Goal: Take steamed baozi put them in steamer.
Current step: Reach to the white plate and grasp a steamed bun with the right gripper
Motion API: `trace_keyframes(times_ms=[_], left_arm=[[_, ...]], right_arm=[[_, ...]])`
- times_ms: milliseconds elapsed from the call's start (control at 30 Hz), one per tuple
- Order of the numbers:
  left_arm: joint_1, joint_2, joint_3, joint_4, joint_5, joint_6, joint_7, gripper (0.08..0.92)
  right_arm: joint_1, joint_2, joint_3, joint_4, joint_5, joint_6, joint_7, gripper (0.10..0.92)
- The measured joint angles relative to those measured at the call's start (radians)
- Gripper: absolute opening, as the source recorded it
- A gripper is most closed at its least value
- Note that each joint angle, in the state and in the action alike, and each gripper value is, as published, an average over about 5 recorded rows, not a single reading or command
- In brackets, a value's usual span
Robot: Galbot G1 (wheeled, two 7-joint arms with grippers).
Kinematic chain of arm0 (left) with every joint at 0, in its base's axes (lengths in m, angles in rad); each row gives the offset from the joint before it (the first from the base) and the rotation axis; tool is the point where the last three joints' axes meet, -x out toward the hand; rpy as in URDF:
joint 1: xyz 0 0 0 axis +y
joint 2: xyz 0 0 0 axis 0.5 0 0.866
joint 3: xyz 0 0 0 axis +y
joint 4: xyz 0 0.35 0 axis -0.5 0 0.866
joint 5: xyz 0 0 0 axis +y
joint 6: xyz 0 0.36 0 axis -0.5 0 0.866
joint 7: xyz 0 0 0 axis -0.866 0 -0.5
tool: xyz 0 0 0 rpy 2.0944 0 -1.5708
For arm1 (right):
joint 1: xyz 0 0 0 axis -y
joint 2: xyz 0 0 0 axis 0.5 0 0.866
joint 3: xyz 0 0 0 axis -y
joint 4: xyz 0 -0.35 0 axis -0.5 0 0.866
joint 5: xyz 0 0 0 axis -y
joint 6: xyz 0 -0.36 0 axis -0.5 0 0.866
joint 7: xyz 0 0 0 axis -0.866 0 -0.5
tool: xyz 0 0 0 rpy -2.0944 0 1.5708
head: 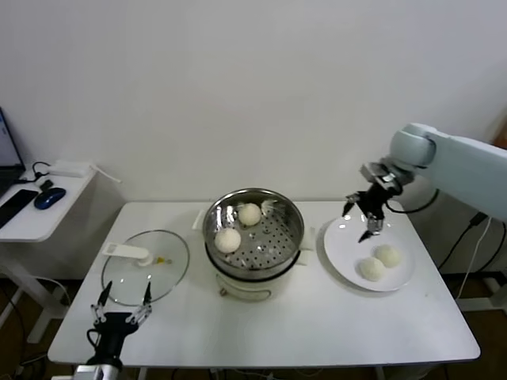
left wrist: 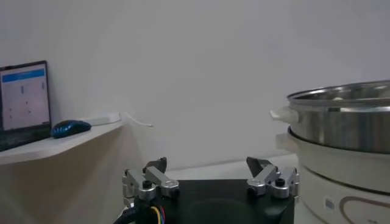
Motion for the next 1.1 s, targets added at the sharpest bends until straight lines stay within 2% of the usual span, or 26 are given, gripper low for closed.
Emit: trace_keyframes(times_ms=[600, 1100], left_arm=[[0.009, -0.010, -0.009, -0.010, 0.012, 0.003, 0.000, 0.823], [0.007, -0.009, -0.014, 0.002, 0.016, 0.004, 0.000, 0.823]], right_arm=[[-0.340, -0.034, 0.281, -0.127, -0.329, 0.076, 0.020, 0.823], [-0.478, 0.040, 0.426, -0.231, -0.448, 0.095, 0.048, 0.823]])
